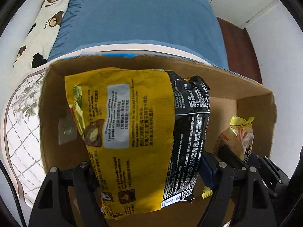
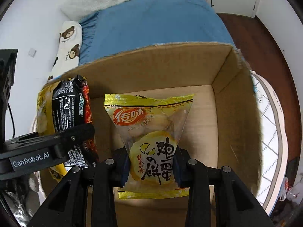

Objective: Organize snacks
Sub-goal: 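Carry both packets into the cardboard box and open both tools to release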

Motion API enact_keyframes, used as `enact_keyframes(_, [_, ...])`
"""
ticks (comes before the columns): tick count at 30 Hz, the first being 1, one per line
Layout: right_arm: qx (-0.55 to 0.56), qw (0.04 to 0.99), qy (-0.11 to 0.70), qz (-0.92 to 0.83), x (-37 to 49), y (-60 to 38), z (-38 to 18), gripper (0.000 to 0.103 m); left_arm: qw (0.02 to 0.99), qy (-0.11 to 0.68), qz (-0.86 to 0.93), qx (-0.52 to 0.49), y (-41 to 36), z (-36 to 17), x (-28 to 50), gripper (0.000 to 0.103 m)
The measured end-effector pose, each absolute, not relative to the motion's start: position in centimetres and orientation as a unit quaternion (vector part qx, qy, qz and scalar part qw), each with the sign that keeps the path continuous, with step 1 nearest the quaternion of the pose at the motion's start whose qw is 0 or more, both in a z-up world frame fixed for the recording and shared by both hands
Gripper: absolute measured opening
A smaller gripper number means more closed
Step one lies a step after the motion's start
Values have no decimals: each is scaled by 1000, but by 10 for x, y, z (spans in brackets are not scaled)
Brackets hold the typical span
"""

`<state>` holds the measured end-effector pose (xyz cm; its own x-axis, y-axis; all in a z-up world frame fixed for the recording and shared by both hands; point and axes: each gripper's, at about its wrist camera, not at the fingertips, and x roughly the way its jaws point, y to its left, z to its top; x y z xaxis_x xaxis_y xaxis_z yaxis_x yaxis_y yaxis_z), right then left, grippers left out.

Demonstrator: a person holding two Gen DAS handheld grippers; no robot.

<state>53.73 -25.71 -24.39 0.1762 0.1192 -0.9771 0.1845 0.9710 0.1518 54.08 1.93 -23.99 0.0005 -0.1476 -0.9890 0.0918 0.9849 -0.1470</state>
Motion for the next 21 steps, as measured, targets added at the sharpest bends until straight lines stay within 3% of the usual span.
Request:
enact_keyframes(6, [114, 749, 652, -9, 552, -260, -265, 40, 696, 713, -83, -8, 15, -257, 550, 79])
enact_keyframes(8, [111, 742, 661, -3, 550, -259, -271, 57, 699, 711, -80, -7, 20, -263, 557, 84])
enact_keyframes(9, [111, 737, 667, 0, 551, -262, -277, 84, 702, 708, -76, -6, 15, -257, 548, 87])
enact_keyframes(10, [109, 735, 669, 0, 549, -260, -279, 95, 703, 707, -76, -7, 13, -252, 543, 88])
enact_keyframes(21, [71, 744, 664, -25, 518, -255, -251, 95, 741, 669, -64, -9, 34, -230, 518, 88])
